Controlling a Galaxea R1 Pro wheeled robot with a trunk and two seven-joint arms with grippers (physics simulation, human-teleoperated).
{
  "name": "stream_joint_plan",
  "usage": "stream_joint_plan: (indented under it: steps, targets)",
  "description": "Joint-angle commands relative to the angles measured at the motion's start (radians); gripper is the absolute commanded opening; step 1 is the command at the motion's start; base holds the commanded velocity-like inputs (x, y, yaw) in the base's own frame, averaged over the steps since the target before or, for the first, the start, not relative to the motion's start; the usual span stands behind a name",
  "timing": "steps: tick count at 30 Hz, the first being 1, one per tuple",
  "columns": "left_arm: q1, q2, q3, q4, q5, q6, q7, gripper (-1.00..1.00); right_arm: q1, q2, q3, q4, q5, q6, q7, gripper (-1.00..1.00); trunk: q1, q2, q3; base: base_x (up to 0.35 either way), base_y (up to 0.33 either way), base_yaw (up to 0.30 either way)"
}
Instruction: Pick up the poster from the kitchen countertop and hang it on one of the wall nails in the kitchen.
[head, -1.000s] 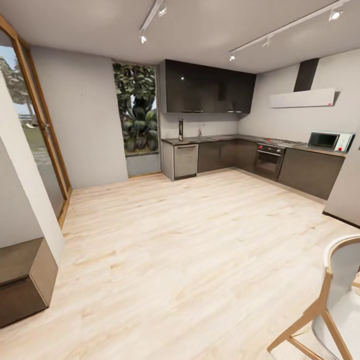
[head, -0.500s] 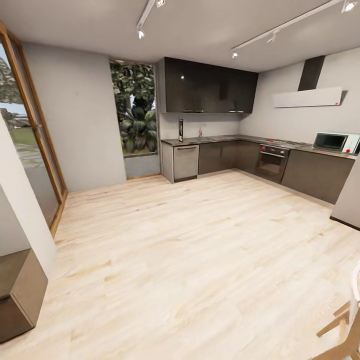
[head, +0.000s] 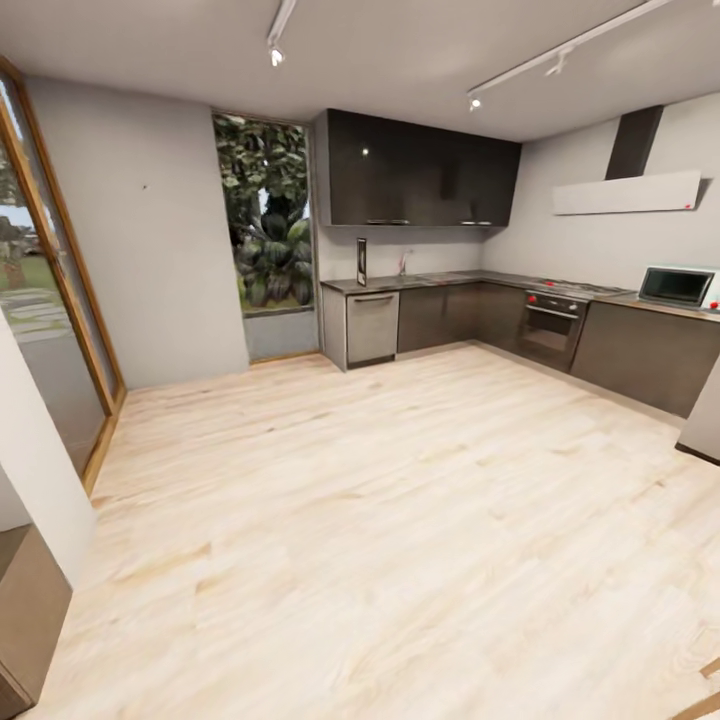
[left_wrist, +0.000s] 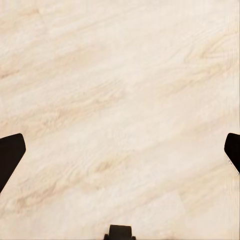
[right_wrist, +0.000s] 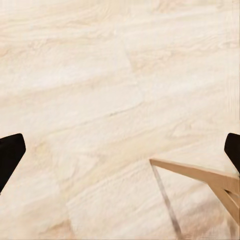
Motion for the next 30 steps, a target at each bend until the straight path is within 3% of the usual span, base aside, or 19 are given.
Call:
stream_joint_plan:
  steps: [1, 30]
  targets:
    - [0.0, 0.0, 0.001, -0.001, 0.0, -0.001, -0.001, 1.0, -0.001, 0.0, 0.001, 0.001, 0.01, -0.002, -0.005, 1.0, 0.001, 0.0, -0.001, 0.339, 0.0, 0.0]
    - [0.0, 0.0, 0.0, -0.001, -0.001, -0.001, -0.001, 1.0, -0.001, 0.0, 0.002, 0.001, 0.01, -0.002, -0.005, 1.0, 0.001, 0.0, -0.001, 0.339, 0.0, 0.0]
